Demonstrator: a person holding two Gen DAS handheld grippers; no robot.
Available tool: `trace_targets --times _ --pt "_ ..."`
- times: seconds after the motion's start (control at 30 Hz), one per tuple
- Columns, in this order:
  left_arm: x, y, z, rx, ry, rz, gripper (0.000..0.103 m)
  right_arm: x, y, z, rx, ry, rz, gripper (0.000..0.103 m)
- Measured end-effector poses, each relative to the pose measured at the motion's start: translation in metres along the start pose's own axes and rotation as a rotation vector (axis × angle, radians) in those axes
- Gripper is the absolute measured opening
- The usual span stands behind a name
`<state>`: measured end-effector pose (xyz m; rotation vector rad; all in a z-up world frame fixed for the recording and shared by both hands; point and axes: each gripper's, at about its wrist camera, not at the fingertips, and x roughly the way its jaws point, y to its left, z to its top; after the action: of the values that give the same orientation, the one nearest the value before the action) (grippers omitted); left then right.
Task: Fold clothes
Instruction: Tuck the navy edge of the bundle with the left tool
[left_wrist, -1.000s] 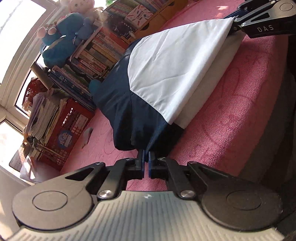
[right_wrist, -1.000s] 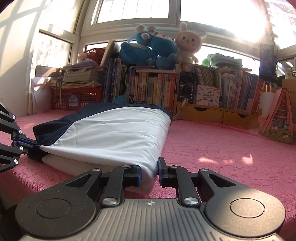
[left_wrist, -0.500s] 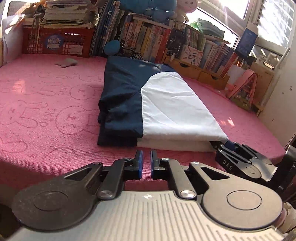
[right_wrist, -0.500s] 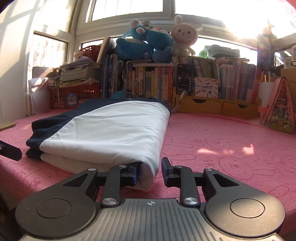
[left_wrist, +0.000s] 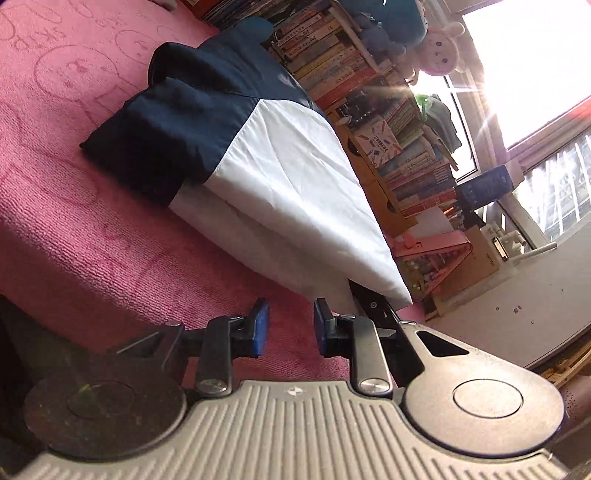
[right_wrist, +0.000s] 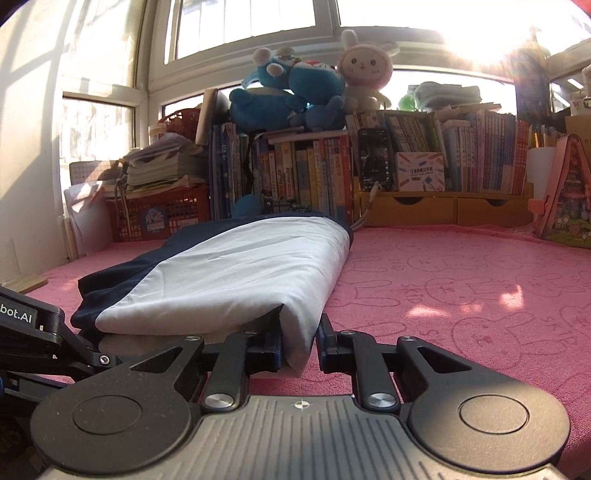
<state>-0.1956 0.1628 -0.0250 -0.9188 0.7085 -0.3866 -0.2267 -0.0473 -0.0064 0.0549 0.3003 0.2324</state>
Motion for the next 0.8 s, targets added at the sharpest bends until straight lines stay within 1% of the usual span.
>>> trace_targets --times 0.07,0.1,0.17,0.23,0.27,0.3,0.37,0.47,0.53,0.63,0.67,0.7,0.73,0.77,0.8 --pt "0.004 0.006 0.002 -0.08 -0.025 -0.042 0.029 -0.001 0.001 0.003 -0.01 -0.01 0.004 0.019" --pt "0.005 0.007 0.003 -0.112 -0.044 -0.06 0.029 0.0 0.001 0.003 -0.011 -0.011 0.004 0.019" --pt "0.007 0.009 0.004 -0.145 -0.074 -0.082 0.029 0.0 0.001 0.004 -0.012 -0.012 0.004 0.019" --pt "0.008 0.007 0.004 -0.143 -0.097 -0.071 0.029 0.0 0.001 0.005 -0.011 -0.012 0.004 0.019" --pt "0.008 0.005 0.004 -0.135 -0.109 -0.052 0.028 0.0 0.001 0.005 -0.011 -0.012 0.003 0.019" --pt "0.009 0.004 0.005 -0.126 -0.124 -0.027 0.026 -0.001 0.001 0.005 -0.012 -0.013 0.002 0.019" --pt "0.007 0.002 0.007 -0.101 -0.154 0.051 0.017 -0.001 0.001 0.004 -0.023 -0.017 -0.005 0.019" --pt "-0.002 0.004 0.012 -0.063 -0.204 0.161 0.01 -0.002 0.001 0.002 -0.04 -0.016 -0.013 0.019" --pt "-0.013 0.007 0.017 -0.036 -0.247 0.226 0.009 -0.002 0.001 -0.001 -0.05 -0.01 -0.015 0.019" --pt "-0.036 0.016 0.028 -0.028 -0.316 0.302 0.009 -0.003 0.002 -0.005 -0.066 -0.003 -0.016 0.019" --pt "-0.044 0.019 0.031 -0.018 -0.345 0.342 0.009 -0.003 0.002 -0.006 -0.073 -0.001 -0.011 0.019" --pt "-0.05 0.019 0.033 0.008 -0.374 0.391 0.01 -0.003 0.004 -0.008 -0.083 -0.002 -0.011 0.019" --pt "-0.056 0.018 0.035 0.042 -0.393 0.433 0.013 -0.004 0.006 -0.009 -0.094 -0.004 -0.012 0.019" --pt "-0.061 0.015 0.035 0.079 -0.421 0.498 0.013 -0.004 0.008 -0.01 -0.108 -0.006 -0.011 0.019" --pt "-0.064 0.01 0.035 0.116 -0.459 0.585 0.012 -0.005 0.011 -0.012 -0.122 -0.008 -0.011 0.019"
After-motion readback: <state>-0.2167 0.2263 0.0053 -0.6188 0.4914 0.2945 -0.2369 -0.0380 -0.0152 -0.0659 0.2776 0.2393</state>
